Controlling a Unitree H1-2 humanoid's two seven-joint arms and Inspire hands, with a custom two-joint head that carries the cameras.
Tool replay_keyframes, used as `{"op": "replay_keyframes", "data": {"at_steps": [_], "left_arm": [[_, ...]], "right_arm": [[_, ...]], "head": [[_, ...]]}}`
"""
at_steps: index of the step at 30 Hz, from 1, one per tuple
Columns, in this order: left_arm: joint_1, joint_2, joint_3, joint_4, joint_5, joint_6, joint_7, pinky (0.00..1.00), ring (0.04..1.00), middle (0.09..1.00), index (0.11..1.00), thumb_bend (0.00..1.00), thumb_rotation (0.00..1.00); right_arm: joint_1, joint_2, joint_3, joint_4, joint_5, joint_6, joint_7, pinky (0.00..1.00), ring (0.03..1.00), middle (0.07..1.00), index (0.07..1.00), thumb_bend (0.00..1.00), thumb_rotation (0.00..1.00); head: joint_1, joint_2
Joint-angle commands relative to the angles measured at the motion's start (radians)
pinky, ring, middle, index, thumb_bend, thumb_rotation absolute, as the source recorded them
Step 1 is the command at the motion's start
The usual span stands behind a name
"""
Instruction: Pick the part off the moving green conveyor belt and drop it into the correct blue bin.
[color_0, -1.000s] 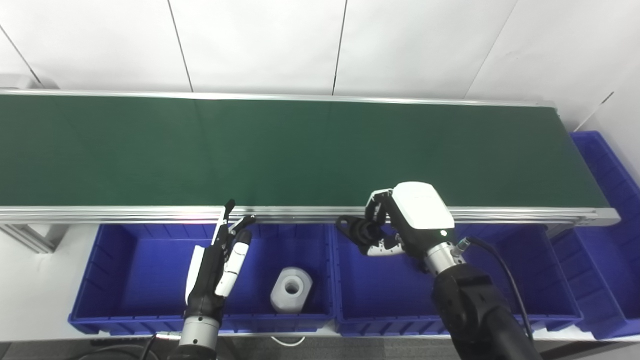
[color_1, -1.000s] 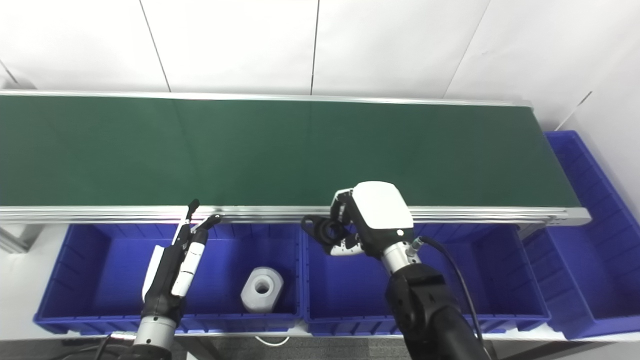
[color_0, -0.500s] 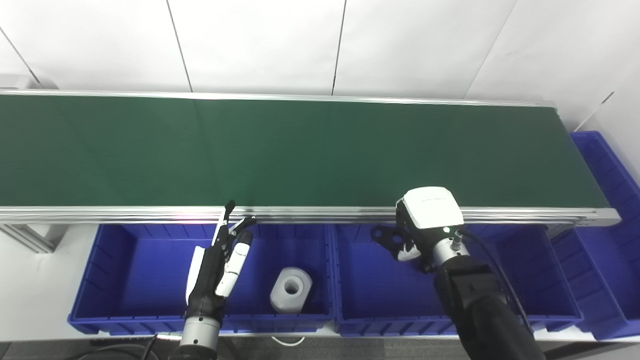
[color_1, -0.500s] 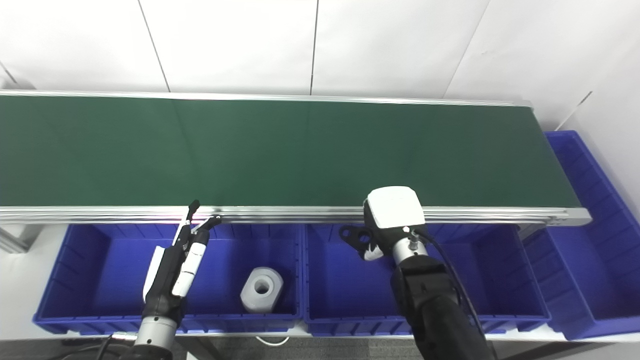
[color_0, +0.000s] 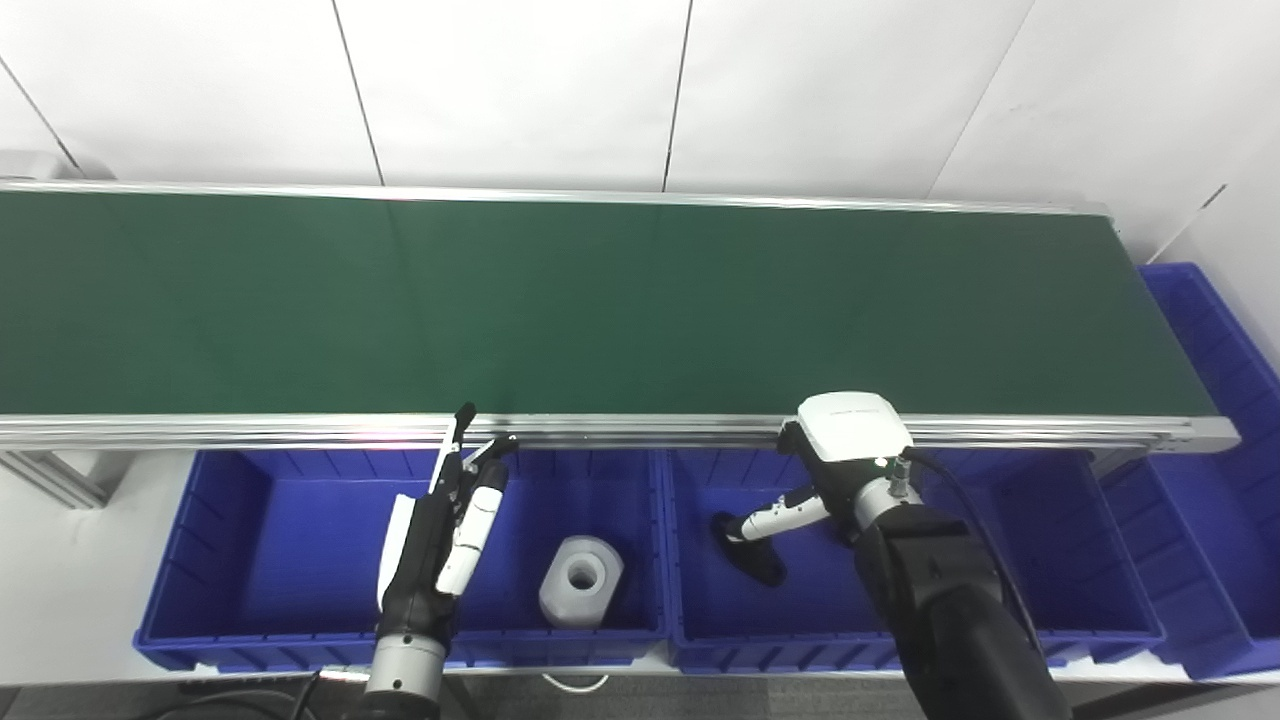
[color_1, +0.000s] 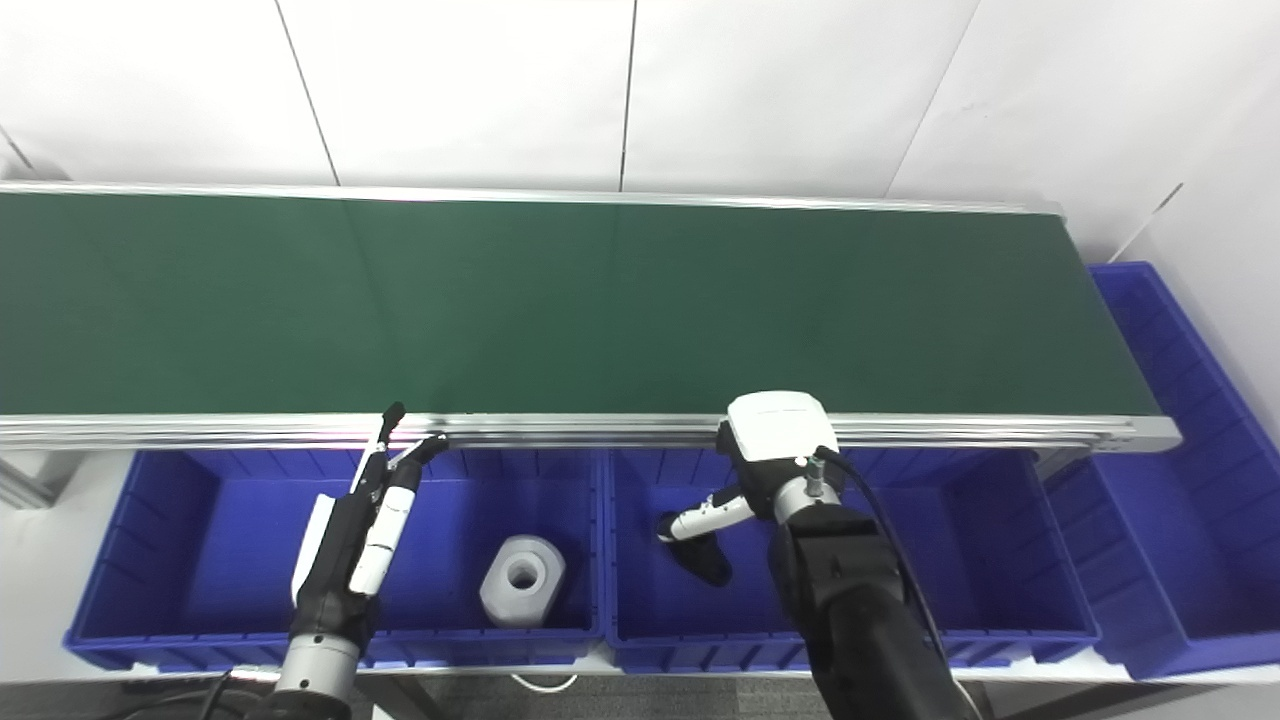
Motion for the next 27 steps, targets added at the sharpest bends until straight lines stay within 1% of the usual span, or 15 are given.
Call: {"op": "replay_keyframes", "data": {"at_steps": [1, 3, 5, 6, 7, 8, 10, 13, 14, 15, 16, 18, 20, 23, 27], "left_arm": [[-0.011, -0.009, -0.008, -0.005, 0.018, -0.046, 0.011, 1.0, 0.904, 0.842, 1.0, 0.46, 0.95], [-0.009, -0.01, -0.008, 0.002, 0.022, -0.054, 0.015, 1.0, 0.906, 0.842, 1.0, 0.46, 0.95], [-0.007, -0.012, -0.009, 0.006, 0.026, -0.062, 0.019, 1.0, 0.915, 0.855, 1.0, 0.48, 0.95], [-0.007, -0.013, -0.008, 0.009, 0.025, -0.067, 0.02, 1.0, 0.916, 0.857, 1.0, 0.48, 0.95], [-0.007, -0.015, -0.007, 0.014, 0.023, -0.073, 0.022, 1.0, 0.924, 0.874, 1.0, 0.48, 0.94], [-0.008, -0.018, -0.004, 0.019, 0.02, -0.078, 0.025, 1.0, 0.927, 0.882, 1.0, 0.47, 0.94], [-0.011, -0.022, 0.001, 0.031, 0.016, -0.089, 0.03, 1.0, 0.936, 0.907, 1.0, 0.47, 0.93], [-0.019, -0.026, 0.007, 0.062, 0.019, -0.13, 0.045, 1.0, 0.942, 0.929, 1.0, 0.48, 0.93], [-0.022, -0.026, 0.008, 0.073, 0.024, -0.143, 0.052, 1.0, 0.943, 0.934, 1.0, 0.49, 0.93], [-0.025, -0.027, 0.009, 0.084, 0.028, -0.156, 0.058, 1.0, 0.947, 0.945, 1.0, 0.5, 0.94], [-0.029, -0.027, 0.009, 0.096, 0.033, -0.173, 0.066, 1.0, 0.948, 0.948, 1.0, 0.5, 0.94], [-0.036, -0.026, 0.01, 0.123, 0.041, -0.211, 0.078, 1.0, 0.957, 0.964, 1.0, 0.51, 0.94], [-0.042, -0.026, 0.011, 0.146, 0.042, -0.257, 0.087, 1.0, 0.977, 0.991, 1.0, 0.51, 0.95], [-0.052, -0.029, 0.015, 0.187, 0.049, -0.327, 0.105, 1.0, 0.999, 1.0, 1.0, 0.49, 0.94], [-0.059, -0.037, 0.02, 0.236, 0.065, -0.4, 0.137, 1.0, 1.0, 1.0, 1.0, 0.52, 0.94]], "right_arm": [[0.002, 0.015, -0.019, -0.059, 0.051, -0.005, -0.055, 0.81, 0.801, 0.823, 0.822, 1.0, 0.75], [0.021, 0.031, -0.035, -0.072, 0.123, -0.02, -0.118, 0.78, 0.783, 0.804, 0.812, 1.0, 0.76], [0.065, 0.1, -0.084, -0.085, 0.307, -0.077, -0.3, 0.55, 0.66, 0.727, 0.782, 1.0, 0.86], [0.091, 0.149, -0.11, -0.086, 0.415, -0.128, -0.411, 0.53, 0.649, 0.719, 0.78, 1.0, 0.87], [0.115, 0.197, -0.131, -0.085, 0.506, -0.179, -0.503, 0.51, 0.628, 0.702, 0.767, 0.92, 0.91], [0.14, 0.248, -0.147, -0.085, 0.598, -0.234, -0.579, 0.5, 0.622, 0.697, 0.761, 0.88, 0.92], [0.185, 0.351, -0.176, -0.087, 0.774, -0.31, -0.665, 0.53, 0.638, 0.699, 0.746, 0.81, 0.9], [0.251, 0.489, -0.203, -0.075, 0.994, -0.392, -0.732, 0.57, 0.659, 0.719, 0.748, 0.78, 0.85], [0.273, 0.533, -0.211, -0.059, 1.059, -0.421, -0.753, 0.59, 0.667, 0.73, 0.757, 0.74, 0.86], [0.288, 0.564, -0.22, -0.042, 1.108, -0.445, -0.769, 0.65, 0.712, 0.783, 0.797, 0.64, 0.88], [0.298, 0.584, -0.229, -0.014, 1.151, -0.478, -0.791, 0.66, 0.721, 0.794, 0.806, 0.62, 0.9], [0.303, 0.586, -0.252, 0.057, 1.2, -0.534, -0.837, 0.71, 0.761, 0.836, 0.848, 0.56, 0.96], [0.293, 0.559, -0.27, 0.131, 1.237, -0.582, -0.87, 0.76, 0.802, 0.874, 0.891, 0.52, 0.99], [0.267, 0.513, -0.282, 0.238, 1.278, -0.664, -0.905, 0.83, 0.857, 0.909, 0.907, 0.62, 1.0], [0.238, 0.462, -0.27, 0.36, 1.21, -0.795, -0.972, 0.82, 0.847, 0.901, 0.879, 0.59, 1.0]], "head": [[0.008, -0.002], [0.021, -0.011], [0.029, -0.016], [0.032, -0.019], [0.042, -0.028], [0.043, -0.03], [0.054, -0.043], [0.074, -0.069], [0.08, -0.08], [0.084, -0.089], [0.088, -0.099], [0.1, -0.127], [0.108, -0.14], [0.131, -0.17], [0.159, -0.198]]}}
